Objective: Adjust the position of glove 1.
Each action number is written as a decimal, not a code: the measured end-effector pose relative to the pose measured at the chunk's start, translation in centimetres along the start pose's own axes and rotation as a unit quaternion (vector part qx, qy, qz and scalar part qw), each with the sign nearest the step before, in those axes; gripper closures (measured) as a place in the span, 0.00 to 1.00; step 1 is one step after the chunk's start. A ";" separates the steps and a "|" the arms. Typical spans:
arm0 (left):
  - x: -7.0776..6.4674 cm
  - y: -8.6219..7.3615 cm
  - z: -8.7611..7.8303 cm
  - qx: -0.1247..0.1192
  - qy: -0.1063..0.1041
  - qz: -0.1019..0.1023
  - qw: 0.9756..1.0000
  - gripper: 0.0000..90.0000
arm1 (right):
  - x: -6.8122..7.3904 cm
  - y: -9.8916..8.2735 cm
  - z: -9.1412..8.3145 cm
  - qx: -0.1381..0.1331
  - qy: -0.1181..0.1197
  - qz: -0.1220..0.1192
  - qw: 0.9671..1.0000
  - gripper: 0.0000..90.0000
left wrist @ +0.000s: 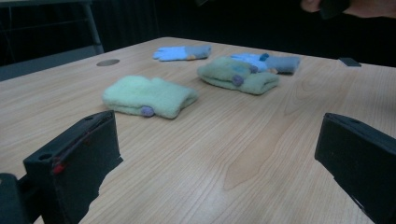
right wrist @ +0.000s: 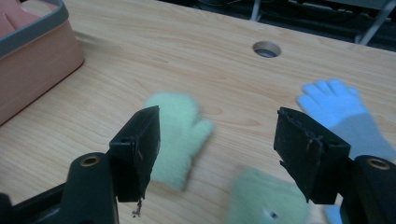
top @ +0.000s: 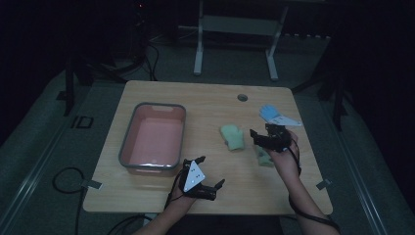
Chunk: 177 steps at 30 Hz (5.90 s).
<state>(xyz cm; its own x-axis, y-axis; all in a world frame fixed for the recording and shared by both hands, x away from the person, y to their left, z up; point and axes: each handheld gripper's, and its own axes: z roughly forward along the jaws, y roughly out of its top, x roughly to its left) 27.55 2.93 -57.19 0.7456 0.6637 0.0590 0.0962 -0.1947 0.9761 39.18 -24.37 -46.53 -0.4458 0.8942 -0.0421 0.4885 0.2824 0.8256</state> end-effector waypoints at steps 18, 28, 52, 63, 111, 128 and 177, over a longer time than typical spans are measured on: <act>0.0 0.0 0.0 -0.002 -0.001 0.000 1.000 0.00 | 2.5 0.0 6.9 0.072 0.006 -0.005 0.997 0.41; 0.0 0.0 -0.1 -0.001 -0.002 0.002 1.000 0.00 | 3.0 -0.3 9.2 0.092 0.013 -0.005 0.996 0.47; -0.2 0.0 0.0 0.002 -0.002 0.010 1.000 0.00 | 4.0 -0.9 12.5 0.143 0.017 -0.018 0.989 0.88; -0.2 0.0 0.0 0.002 -0.001 0.009 1.000 0.00 | 3.5 1.0 9.9 0.113 0.027 0.024 0.993 0.94; -0.4 0.0 -0.1 -0.004 0.014 0.012 1.000 0.00 | 8.7 -6.3 5.2 0.104 -0.034 0.106 0.988 0.81; -0.4 0.0 0.0 -0.002 0.011 0.014 1.000 0.00 | 6.5 -4.1 2.4 0.105 -0.018 0.053 0.993 0.61; -0.4 0.0 0.1 0.002 0.016 0.016 1.000 0.00 | -4.6 -5.6 1.7 0.128 0.001 0.048 0.991 0.95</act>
<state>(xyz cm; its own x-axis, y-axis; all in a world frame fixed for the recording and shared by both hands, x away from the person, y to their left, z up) 27.28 2.59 -57.20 0.7273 0.6794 0.0966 0.0757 -0.2193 0.9727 39.77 -29.47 -51.95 -0.3897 0.9204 0.0303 0.7021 0.2757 0.6565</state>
